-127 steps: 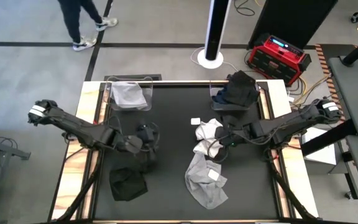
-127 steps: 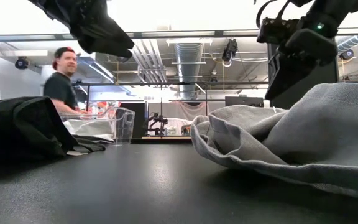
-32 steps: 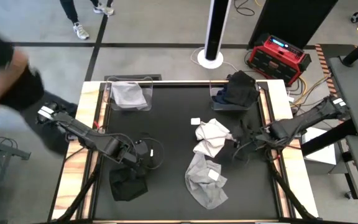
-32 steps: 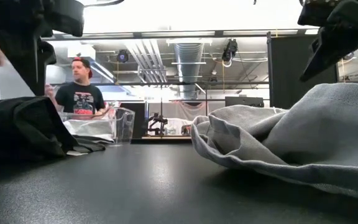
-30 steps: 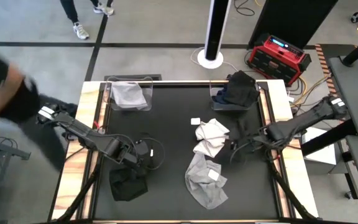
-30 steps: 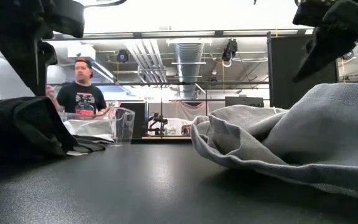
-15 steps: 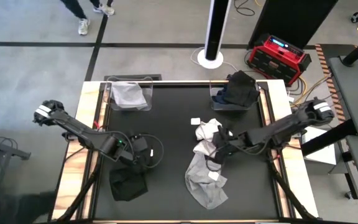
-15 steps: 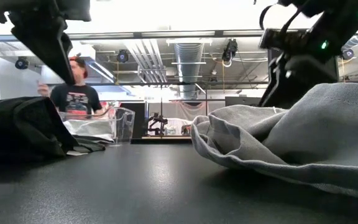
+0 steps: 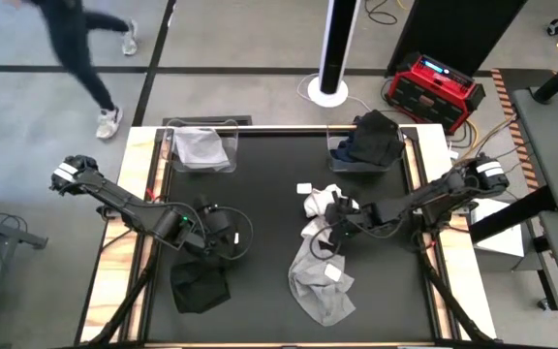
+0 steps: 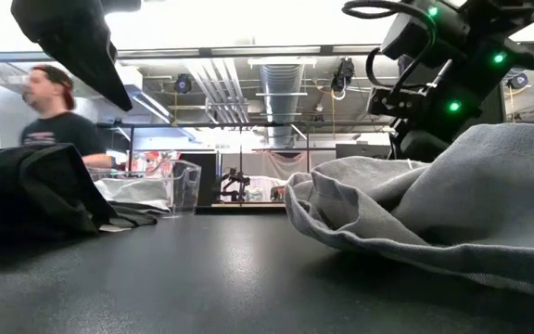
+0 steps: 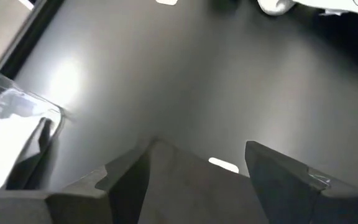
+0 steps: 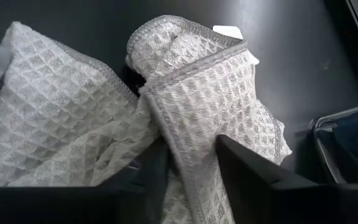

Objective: Sort towels by color in basket
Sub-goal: Put the light gray towel into the left transparent bin

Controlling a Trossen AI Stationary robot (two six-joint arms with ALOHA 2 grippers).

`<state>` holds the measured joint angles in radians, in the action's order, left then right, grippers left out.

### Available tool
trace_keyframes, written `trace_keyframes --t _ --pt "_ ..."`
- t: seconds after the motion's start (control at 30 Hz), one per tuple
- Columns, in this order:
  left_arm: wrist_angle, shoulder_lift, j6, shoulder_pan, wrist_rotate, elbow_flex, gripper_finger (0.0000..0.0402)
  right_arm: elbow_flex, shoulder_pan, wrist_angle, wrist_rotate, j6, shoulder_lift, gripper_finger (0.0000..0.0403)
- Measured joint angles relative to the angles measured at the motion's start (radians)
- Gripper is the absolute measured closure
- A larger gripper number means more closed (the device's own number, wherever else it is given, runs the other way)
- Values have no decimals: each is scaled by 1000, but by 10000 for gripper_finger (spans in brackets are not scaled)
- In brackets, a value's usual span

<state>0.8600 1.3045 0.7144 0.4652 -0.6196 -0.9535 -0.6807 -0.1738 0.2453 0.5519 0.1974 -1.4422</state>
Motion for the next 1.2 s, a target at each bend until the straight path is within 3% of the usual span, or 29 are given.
trace_keyframes --t 0.23,0.3,0.47,0.87,1.03,1.2 --pt "0 0 -7 0 -11 0 157 0 0 -4 -1 -19 27 367" --pt "0 0 -9 0 -20 0 157 -5 0 -3 -1 -33 32 385" --pt "0 0 -38 0 -65 0 157 -46 0 16 0 -80 54 392" --pt "-43 -10 -158 -2 -297 -37 157 -169 0 19 1 -174 198 393" --pt "-151 -15 -304 -7 -373 -48 157 -253 0 -31 2 -233 217 393" --pt "-376 -16 -556 -26 -313 -43 157 -351 0 -113 97 -255 196 394"
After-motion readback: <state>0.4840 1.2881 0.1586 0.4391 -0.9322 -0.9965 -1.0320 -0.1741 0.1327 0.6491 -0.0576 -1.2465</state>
